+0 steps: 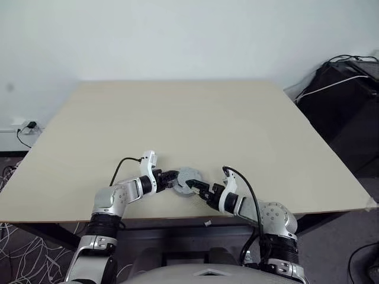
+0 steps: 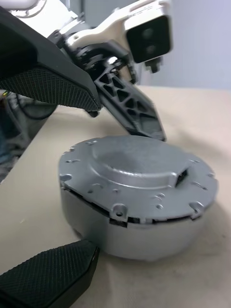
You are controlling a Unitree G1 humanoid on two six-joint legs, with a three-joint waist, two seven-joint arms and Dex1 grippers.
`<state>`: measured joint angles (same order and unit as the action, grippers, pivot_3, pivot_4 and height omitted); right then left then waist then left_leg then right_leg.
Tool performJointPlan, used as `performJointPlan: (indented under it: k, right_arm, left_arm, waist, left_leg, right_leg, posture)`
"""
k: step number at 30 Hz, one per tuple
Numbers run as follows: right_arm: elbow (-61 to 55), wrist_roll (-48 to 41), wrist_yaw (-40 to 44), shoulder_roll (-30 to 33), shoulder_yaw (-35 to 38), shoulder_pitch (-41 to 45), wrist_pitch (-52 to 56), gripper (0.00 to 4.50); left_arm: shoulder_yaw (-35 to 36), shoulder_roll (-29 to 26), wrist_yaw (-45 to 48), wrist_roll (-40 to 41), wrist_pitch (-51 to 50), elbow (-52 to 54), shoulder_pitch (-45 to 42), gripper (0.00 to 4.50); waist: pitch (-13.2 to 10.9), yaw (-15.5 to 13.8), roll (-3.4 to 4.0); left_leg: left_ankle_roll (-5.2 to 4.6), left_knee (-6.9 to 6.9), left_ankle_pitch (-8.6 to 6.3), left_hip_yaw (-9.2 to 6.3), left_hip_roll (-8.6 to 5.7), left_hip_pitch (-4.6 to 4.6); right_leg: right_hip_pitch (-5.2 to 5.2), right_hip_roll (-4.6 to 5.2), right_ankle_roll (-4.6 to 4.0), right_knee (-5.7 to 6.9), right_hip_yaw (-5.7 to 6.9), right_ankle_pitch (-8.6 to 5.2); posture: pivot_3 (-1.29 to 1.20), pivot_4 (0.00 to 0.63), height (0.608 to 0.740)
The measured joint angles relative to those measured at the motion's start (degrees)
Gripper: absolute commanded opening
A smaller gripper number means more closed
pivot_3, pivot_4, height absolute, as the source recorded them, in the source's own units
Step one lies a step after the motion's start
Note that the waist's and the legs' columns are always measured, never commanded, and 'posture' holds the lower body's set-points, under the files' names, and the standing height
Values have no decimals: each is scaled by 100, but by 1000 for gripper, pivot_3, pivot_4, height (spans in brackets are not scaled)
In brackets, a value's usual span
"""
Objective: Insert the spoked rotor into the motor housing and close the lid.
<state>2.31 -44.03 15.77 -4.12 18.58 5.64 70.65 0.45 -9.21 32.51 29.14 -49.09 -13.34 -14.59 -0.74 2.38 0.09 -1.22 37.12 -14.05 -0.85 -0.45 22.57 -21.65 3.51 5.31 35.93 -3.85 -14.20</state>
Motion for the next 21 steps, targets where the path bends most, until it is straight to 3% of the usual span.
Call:
performJointPlan:
  k: [7, 21]
  right_arm:
    - [330, -335, -289, -47, 99, 85, -314, 4484]
    - [7, -715, -494, -41, -149, 67, 210, 4484]
  left_arm:
    - [19, -3, -10, -51, 1, 14, 35, 0]
    - [23, -4, 28, -51, -35, 134, 86, 0]
  waist:
    - [-3, 32, 12]
    - [-10, -49, 31]
  left_leg:
    - [0, 2, -1, -11, -6, -1]
    - [-31, -8, 2, -13, -19, 39]
  right_leg:
    - [2, 28, 4, -2, 9, 15]
    - [-35, 44, -40, -10, 38, 7]
  posture:
    - [0, 0, 740]
    - [0, 0, 740]
